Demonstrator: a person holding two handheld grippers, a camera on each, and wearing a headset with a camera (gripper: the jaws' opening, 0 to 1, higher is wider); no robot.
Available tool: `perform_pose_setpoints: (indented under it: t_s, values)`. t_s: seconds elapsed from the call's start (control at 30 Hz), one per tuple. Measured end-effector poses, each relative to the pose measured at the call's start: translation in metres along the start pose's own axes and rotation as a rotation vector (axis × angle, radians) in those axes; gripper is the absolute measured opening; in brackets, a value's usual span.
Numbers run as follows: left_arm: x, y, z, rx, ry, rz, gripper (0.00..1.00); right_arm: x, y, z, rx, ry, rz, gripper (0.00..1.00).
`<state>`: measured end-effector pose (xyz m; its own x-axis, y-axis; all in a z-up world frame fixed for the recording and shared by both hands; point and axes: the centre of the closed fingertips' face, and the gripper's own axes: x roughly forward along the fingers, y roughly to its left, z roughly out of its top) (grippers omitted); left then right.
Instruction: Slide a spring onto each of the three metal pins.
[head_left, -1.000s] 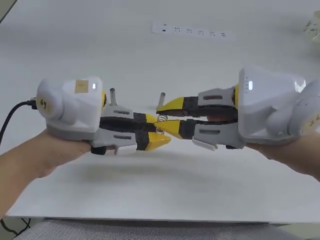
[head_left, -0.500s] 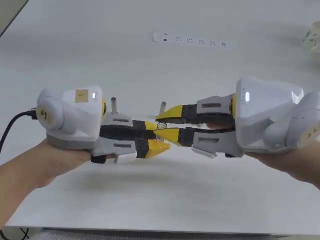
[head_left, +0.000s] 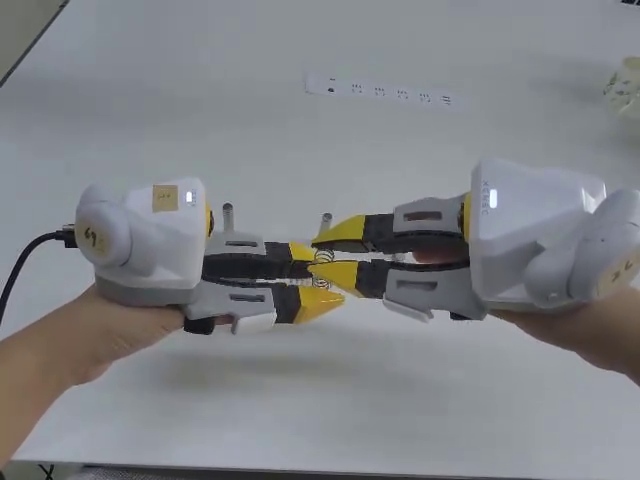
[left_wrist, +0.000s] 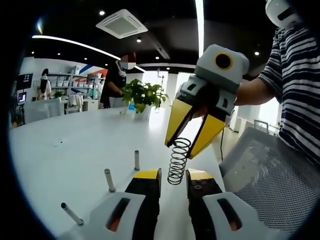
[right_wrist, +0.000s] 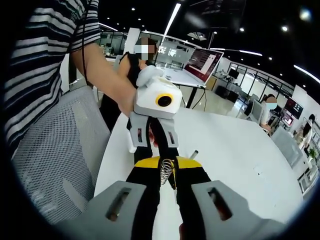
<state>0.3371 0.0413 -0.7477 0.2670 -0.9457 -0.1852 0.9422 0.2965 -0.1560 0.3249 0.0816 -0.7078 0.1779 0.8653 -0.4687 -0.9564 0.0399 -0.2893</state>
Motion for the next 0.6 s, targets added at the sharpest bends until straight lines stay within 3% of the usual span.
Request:
perform_pose_setpoints:
  t_s: [0.17,0.3,0.6]
  values:
    - [-0.002,0.003,-0.002,0.002,0.012,0.021,0.23,0.0,-0.001,0.001,0.0,0.0,-0.006,0.12]
    - [-0.005,0.008,-0.004,0.006,0.021,0.053,0.33,-0.001,-0.004,-0.001,0.011,0.002,-0.017,0.12]
    - [-0.023,0.018,-0.007,-0.013,0.02,0.12,0.45,-0.004,-0.008,-0.004,0.017,0.006,-0.038,0.12]
